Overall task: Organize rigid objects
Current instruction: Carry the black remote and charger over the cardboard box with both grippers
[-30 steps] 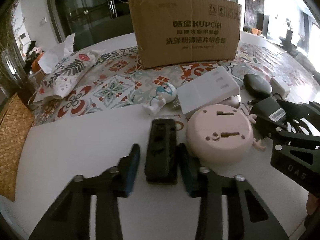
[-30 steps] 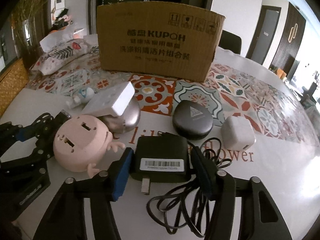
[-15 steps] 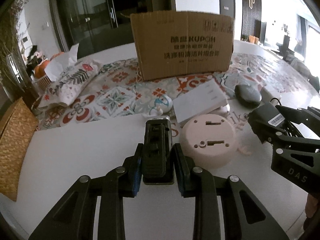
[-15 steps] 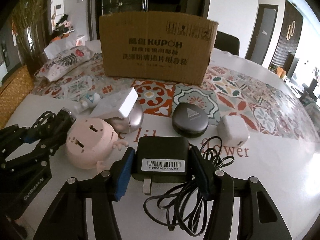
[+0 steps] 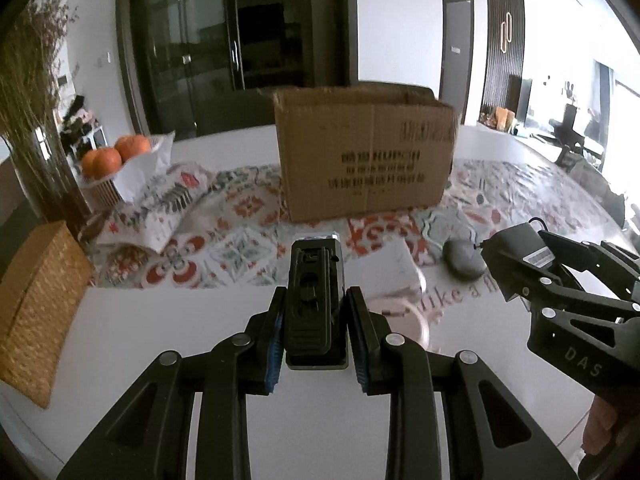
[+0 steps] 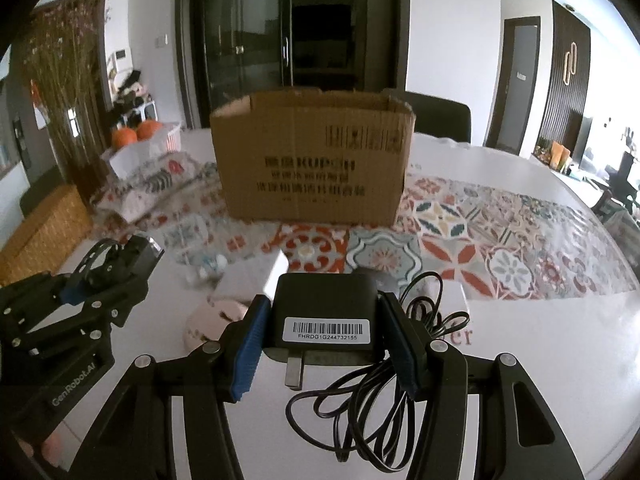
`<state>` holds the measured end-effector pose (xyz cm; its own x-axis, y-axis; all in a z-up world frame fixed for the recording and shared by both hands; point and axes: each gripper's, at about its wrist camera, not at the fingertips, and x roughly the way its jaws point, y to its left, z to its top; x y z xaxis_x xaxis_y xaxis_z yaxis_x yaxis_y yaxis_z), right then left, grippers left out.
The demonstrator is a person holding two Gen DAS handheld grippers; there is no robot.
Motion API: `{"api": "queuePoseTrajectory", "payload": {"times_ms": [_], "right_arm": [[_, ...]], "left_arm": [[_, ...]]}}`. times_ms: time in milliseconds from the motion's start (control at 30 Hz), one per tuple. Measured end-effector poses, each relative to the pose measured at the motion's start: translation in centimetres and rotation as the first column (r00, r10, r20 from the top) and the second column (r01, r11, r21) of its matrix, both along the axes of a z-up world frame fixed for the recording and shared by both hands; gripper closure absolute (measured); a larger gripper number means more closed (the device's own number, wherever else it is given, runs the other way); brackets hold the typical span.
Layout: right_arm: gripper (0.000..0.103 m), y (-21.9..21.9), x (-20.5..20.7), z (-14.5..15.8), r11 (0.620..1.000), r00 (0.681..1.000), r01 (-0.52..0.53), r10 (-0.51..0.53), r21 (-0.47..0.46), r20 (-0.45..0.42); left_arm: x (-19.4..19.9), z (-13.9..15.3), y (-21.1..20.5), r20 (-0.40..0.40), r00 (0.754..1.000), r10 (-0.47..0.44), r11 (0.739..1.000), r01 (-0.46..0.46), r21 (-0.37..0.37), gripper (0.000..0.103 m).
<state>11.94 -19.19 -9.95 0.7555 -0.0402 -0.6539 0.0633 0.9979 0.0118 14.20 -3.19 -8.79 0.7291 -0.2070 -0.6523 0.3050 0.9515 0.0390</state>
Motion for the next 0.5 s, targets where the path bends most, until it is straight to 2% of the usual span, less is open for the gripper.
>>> {"api": "queuePoseTrajectory", "payload": {"times_ms": [167,500], "right_arm": [[0.047,0.0,0.5,2.0,1.000,0.999,-0.006,0.006,0.005,0.040],[0.047,-1.4,2.8,5.6,0.999,0.994,0.000,-0.004,0.042,0.109]], "left_arm": [[0.8,1.9,-0.3,0.029,1.000,-0.002,1.000,0.003,-0.004,0.074],[3.4,6.3,-1.9,0.138,0.990,-0.022,1.000,0.020,0.018,0.074]]}}
